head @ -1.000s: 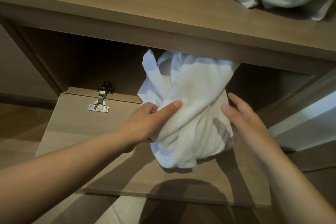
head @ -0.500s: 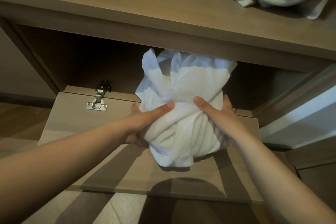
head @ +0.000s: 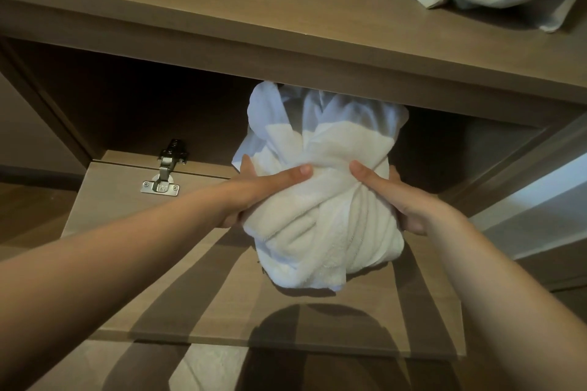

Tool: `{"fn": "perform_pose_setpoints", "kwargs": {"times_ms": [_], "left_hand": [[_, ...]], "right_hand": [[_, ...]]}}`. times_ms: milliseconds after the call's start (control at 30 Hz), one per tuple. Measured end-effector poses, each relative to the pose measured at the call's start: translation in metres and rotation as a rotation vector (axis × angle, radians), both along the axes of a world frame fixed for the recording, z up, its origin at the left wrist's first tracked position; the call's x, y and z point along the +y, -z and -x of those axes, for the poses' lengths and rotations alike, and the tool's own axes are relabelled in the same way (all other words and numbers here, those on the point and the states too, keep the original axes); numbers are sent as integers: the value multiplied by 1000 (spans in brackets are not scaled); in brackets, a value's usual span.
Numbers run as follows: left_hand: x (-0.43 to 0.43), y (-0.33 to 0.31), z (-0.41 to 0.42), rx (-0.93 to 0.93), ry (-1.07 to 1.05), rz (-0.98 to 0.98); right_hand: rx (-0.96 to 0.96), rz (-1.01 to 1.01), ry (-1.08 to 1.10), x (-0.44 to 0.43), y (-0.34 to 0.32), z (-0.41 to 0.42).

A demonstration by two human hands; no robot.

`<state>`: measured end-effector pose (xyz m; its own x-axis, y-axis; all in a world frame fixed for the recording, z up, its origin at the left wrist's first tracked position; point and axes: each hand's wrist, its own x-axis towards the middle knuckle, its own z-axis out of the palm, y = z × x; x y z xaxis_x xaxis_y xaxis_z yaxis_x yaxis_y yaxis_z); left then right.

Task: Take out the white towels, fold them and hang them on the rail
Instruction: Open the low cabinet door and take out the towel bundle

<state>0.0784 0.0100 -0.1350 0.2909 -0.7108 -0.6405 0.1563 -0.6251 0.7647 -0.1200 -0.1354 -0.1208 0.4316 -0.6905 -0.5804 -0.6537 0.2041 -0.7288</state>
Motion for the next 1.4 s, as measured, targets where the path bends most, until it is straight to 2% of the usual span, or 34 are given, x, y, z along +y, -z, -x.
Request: {"fn": "perform_pose_setpoints", "kwargs": {"times_ms": [133, 333, 467, 600, 767, 900, 1100, 1400], "left_hand": [[-8, 2, 4, 49, -25, 55], [-6, 6, 12, 83, -66, 82], [16, 14, 11, 104, -45, 97], [44, 31, 18, 11, -14, 90], [38, 22, 13, -6, 21, 18], [29, 11, 12, -102, 55, 104], [35, 4, 20, -22, 42, 148], [84, -29, 29, 95, 37, 211]], "right_hand": [[-24, -53, -37, -2, 0, -1], [-116, 55, -45, 15, 6, -2], [-147, -6, -52, 40, 16, 10], [-212, -112, -74, 65, 28, 24], [-220, -102, -50, 54, 15, 20], [-261, -71, -53, 52, 9, 13], [-298, -118, -35, 56, 5, 12], [-294, -233, -140, 87, -22, 26]]}}
